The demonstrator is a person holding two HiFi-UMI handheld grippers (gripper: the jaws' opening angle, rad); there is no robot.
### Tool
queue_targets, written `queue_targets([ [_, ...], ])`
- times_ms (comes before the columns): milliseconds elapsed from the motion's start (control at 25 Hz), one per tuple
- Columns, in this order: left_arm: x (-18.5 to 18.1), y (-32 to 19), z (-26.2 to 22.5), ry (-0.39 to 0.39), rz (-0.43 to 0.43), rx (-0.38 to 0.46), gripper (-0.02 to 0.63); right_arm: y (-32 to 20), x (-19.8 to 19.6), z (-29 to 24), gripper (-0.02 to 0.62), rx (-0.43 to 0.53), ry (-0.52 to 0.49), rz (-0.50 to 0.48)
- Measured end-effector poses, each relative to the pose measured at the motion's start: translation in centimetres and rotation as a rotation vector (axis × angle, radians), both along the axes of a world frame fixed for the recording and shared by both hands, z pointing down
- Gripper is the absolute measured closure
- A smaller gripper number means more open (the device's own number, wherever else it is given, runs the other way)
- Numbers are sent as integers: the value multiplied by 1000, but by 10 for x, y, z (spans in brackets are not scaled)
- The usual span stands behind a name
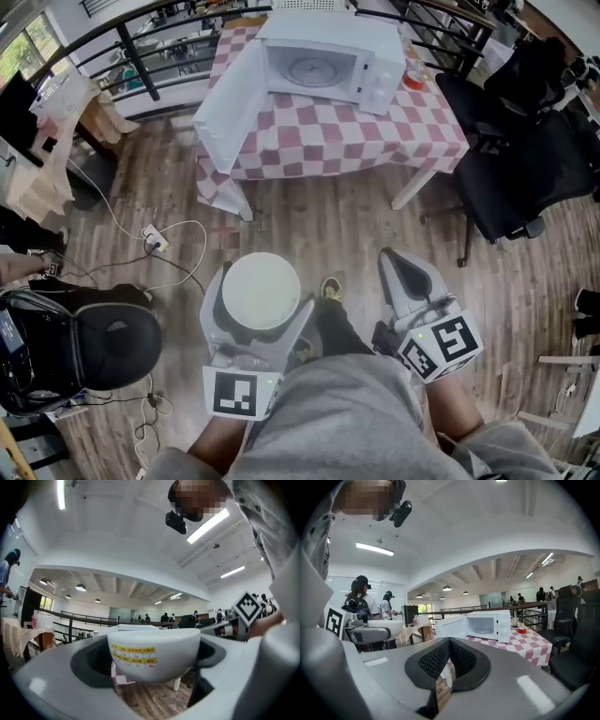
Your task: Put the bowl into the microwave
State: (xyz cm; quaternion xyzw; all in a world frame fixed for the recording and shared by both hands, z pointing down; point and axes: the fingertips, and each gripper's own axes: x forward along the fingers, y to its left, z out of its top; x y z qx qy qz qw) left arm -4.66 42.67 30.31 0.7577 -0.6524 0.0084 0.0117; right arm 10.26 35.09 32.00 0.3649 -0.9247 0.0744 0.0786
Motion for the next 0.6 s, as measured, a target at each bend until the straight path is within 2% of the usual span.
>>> queue_targets([
  [320,2,-56,0,-7,15,-17,101,-61,1,-3,597,-1,-12,19],
  [600,0,-119,-3,-23,2,6,101,-121,4,5,597,-29,-11,22],
])
